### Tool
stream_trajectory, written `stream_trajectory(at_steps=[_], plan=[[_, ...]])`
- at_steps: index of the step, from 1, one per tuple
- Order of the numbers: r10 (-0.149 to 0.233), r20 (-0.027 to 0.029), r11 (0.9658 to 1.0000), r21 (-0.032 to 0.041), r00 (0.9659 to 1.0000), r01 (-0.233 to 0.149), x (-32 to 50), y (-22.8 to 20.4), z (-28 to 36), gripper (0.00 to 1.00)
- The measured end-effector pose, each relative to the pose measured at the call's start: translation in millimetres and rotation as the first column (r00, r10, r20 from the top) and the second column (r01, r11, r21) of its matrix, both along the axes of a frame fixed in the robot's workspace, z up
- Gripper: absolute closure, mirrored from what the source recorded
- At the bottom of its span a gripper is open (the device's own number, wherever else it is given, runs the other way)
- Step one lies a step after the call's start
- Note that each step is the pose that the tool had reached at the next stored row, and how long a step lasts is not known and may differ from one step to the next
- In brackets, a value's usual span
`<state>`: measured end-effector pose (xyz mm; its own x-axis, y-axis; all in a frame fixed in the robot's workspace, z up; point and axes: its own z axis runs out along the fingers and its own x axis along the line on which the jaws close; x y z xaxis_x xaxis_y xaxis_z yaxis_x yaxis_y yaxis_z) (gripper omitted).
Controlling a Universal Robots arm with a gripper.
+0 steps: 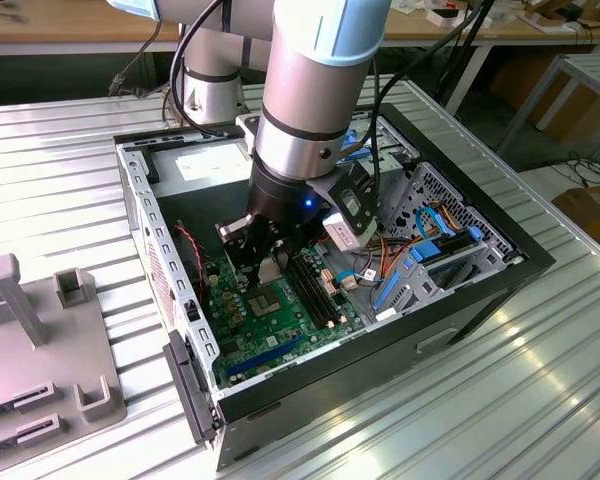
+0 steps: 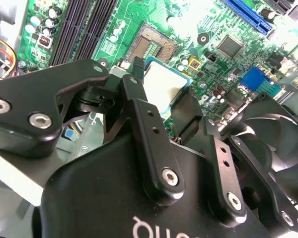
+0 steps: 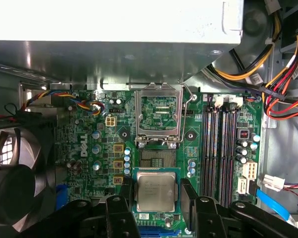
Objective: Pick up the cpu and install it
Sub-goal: 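Place the cpu into insertion slot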
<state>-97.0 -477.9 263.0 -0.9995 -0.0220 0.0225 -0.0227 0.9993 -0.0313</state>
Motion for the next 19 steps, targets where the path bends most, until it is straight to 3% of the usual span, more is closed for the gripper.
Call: stream_trajectory(at_steps=[8, 19], plan=[[0.0, 0.0001, 1.0, -0.0013, 1.0, 0.0, 0.0, 0.1, -1.0, 0.53], [-0.008, 0.0003, 1.0, -0.0014, 1.0, 0.008, 0.0, 0.0, -20.9, 0.53]])
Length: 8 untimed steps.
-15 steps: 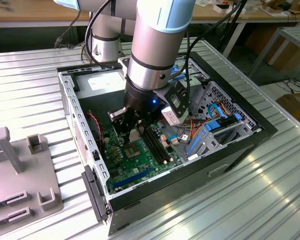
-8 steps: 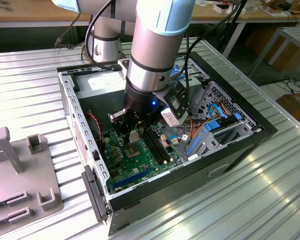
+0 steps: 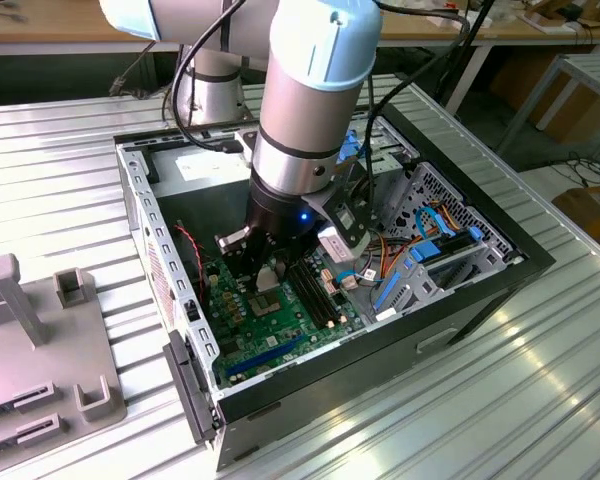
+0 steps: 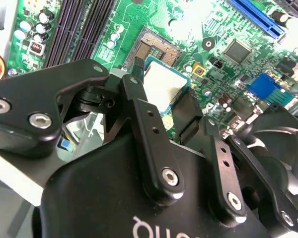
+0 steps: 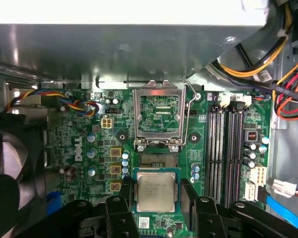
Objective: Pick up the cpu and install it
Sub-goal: 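Place the cpu into insertion slot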
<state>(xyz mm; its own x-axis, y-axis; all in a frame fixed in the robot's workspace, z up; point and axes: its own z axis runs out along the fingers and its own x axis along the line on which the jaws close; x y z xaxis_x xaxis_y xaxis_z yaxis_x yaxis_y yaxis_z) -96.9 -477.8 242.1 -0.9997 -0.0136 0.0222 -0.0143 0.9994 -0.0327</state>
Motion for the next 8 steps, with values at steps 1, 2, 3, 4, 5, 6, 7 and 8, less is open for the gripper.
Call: stream_trajectory(at_steps=[1, 2, 3, 4, 5, 6, 7, 8], plan=[[0.0, 0.0, 1.0, 0.0, 1.0, 0.0, 0.0, 0.0, -2.2, 0.53], [0.0, 0.0, 1.0, -0.0001, 1.0, 0.0, 0.0, 0.0, -4.1, 0.53], [0.0, 0.0, 1.0, -0.0001, 1.0, 0.0, 0.0, 0.0, -5.8, 0.53], [0.0, 0.0, 1.0, 0.0, 1.0, 0.0, 0.0, 0.0, -7.8, 0.53], [0.0, 0.0, 1.0, -0.0001, 1.0, 0.0, 0.1, 0.0, -9.6, 0.53], [0.0, 0.0, 1.0, -0.0001, 1.0, 0.0, 0.1, 0.0, -11.3, 0.53], [0.0, 0.0, 1.0, 0.0, 1.0, 0.0, 0.2, 0.0, -13.7, 0.53], [0.0, 0.0, 1.0, -0.0001, 1.0, 0.0, 0.4, 0.0, -15.6, 0.53]])
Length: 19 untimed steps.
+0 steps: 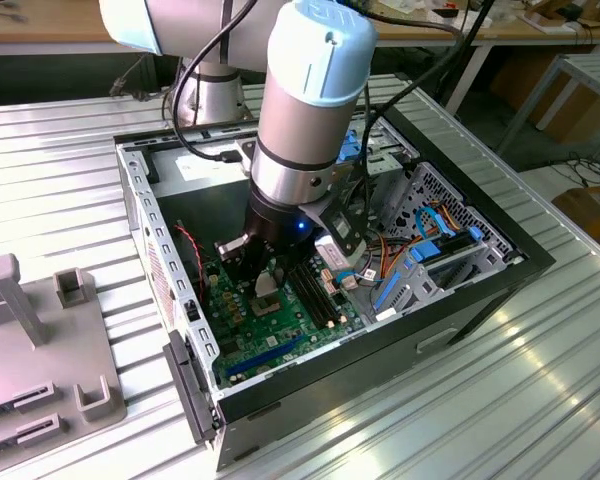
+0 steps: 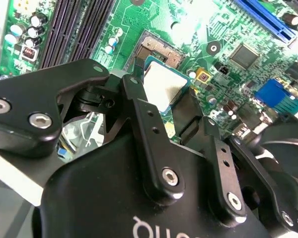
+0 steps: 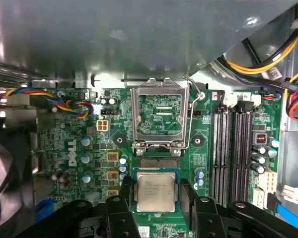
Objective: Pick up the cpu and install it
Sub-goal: 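Place the cpu into insertion slot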
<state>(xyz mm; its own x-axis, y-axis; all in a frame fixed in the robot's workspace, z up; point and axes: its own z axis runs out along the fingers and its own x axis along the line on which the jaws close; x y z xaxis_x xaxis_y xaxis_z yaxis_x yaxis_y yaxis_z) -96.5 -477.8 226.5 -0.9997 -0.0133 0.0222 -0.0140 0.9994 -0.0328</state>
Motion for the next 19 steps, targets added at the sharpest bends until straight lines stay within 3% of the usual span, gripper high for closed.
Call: stream_trajectory(at_steps=[2, 8, 12, 19], plan=[[0.0, 0.0, 1.0, 0.0001, 1.0, 0.0, 1.8, 0.0, -8.1, 0.53], [0.0, 0.0, 1.0, 0.0001, 1.0, 0.0, 1.9, -0.3, -20.7, 0.53], [0.0, 0.0001, 1.0, 0.0006, 1.0, 0.0, 1.8, -3.4, -24.5, 0.53], [-0.012, -0.0006, 0.9999, 0.0004, 0.9999, 0.012, 3.0, -4.8, -26.1, 0.53]])
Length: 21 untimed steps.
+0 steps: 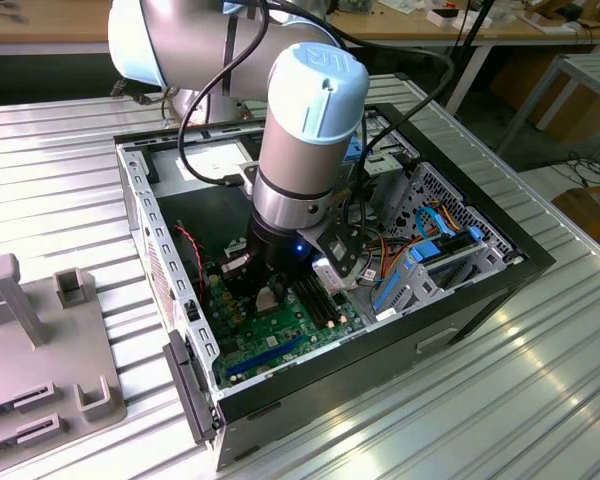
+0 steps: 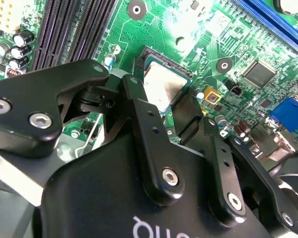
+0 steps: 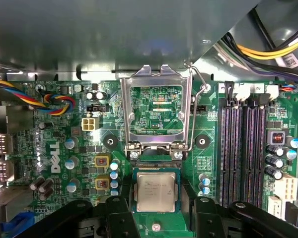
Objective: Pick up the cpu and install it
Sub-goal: 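Place the cpu into insertion slot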
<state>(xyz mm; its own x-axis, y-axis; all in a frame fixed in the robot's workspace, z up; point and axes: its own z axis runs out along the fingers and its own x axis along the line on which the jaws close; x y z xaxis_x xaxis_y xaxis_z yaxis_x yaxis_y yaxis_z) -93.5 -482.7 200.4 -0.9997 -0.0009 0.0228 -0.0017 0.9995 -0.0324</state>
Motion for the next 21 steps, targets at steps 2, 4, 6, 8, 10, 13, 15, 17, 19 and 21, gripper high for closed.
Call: stream_trajectory(at_steps=[2, 4, 6, 8, 10, 13, 15, 17, 19, 21], plan=[[0.0, 0.0, 1.0, 0.0008, 1.0, 0.0, 0.1, -0.1, -1.1, 0.53], [0.003, -0.0001, 1.0, 0.0012, 1.0, -0.003, 0.1, -0.1, -1.4, 0.53], [0.008, 0.0, 1.0, 0.0015, 1.0, -0.008, 0.1, -0.1, -1.6, 0.53], [0.012, 0.0, 0.9999, 0.0016, 0.9999, -0.012, 0.1, -0.1, -1.6, 0.53], [0.012, 0.0001, 0.9999, 0.0019, 0.9999, -0.012, 0.1, -0.1, -2.0, 0.53], [0.012, -0.0001, 0.9999, 0.0017, 0.9999, -0.012, 0.0, -0.1, -3.1, 0.53], [0.012, -0.0002, 0.9999, 0.0019, 0.9999, -0.012, 0.0, -0.1, -4.0, 0.53], [0.012, -0.0001, 0.9999, 0.0024, 0.9999, -0.012, 0.0, -0.1, -4.9, 0.53], [0.011, 0.0, 0.9999, 0.0033, 0.9999, -0.011, 0.0, -0.1, -5.3, 0.53], [0.012, 0.0001, 0.9999, 0.0038, 0.9999, -0.012, 0.0, -0.1, -5.3, 0.53]])
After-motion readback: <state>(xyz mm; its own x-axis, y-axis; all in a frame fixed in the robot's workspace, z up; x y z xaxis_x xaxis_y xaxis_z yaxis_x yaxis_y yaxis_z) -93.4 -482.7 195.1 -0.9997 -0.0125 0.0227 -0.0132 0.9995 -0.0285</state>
